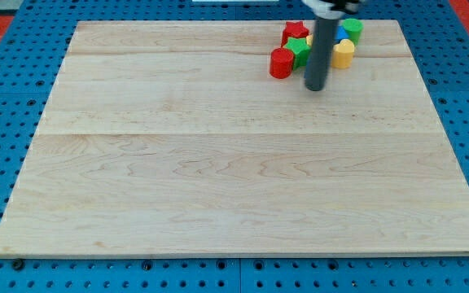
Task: Push the group of blocks slightly left and down
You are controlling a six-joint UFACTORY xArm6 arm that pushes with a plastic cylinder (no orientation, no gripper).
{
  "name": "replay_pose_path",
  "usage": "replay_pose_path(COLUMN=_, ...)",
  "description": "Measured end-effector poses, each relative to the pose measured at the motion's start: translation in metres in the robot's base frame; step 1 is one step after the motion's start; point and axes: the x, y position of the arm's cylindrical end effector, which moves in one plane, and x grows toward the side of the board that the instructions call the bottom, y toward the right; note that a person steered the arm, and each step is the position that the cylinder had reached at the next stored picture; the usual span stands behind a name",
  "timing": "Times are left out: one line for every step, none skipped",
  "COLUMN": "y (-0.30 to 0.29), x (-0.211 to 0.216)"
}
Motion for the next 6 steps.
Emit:
replay_pose_path(y=0.088, x=-0.039)
replay_pose_path(y=0.121, x=-0.114)
replay_pose_path(y=0.145, x=-0.163)
replay_pose_path(y=0.113, x=-0.154)
replay_pose_path(y=0.067, x=-0.150)
replay_pose_path(y=0.056, x=-0.126)
